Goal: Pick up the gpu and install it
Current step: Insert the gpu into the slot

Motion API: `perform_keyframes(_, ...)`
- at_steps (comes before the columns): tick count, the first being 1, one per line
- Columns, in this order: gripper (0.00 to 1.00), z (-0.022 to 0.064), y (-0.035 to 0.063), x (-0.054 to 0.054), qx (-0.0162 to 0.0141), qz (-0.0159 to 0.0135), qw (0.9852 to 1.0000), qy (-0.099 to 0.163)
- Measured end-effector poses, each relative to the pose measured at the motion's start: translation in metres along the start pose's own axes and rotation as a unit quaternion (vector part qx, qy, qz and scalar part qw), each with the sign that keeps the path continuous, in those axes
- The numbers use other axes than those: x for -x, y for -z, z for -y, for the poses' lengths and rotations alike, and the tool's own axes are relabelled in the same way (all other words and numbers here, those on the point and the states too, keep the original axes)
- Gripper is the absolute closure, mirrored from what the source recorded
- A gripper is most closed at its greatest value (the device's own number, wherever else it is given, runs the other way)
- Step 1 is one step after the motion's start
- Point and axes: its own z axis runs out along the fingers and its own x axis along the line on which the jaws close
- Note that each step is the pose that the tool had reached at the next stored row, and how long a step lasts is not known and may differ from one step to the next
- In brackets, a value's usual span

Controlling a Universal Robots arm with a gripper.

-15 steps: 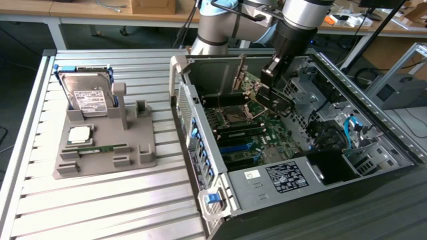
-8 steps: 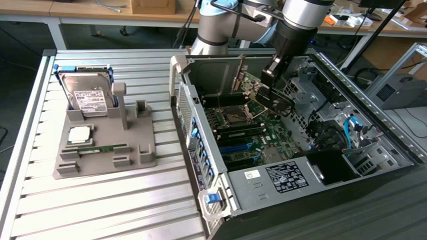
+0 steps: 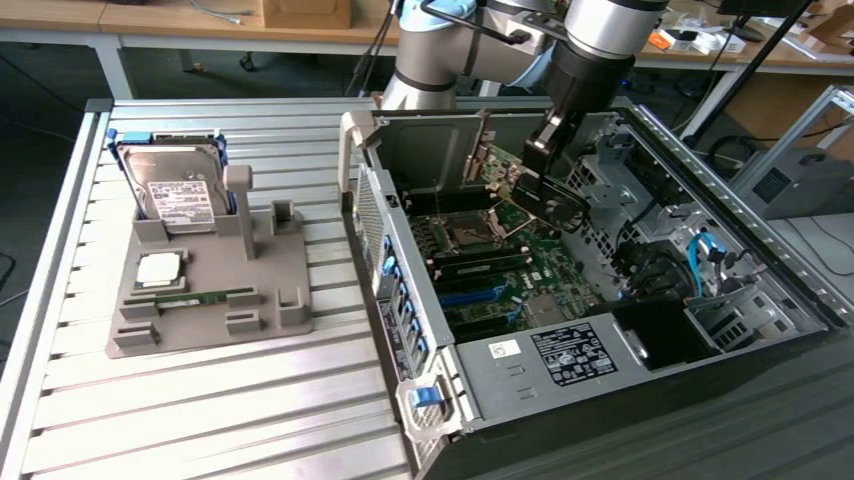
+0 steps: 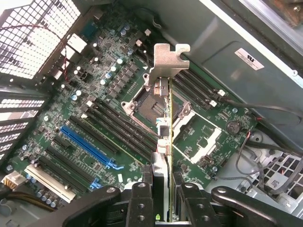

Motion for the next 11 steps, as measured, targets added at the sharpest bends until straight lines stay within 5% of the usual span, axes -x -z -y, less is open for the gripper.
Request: perform_keyframes(11,0.73,0.0000,0.0000,0.0000,0.0004,-0.0001,0.9999,0.016)
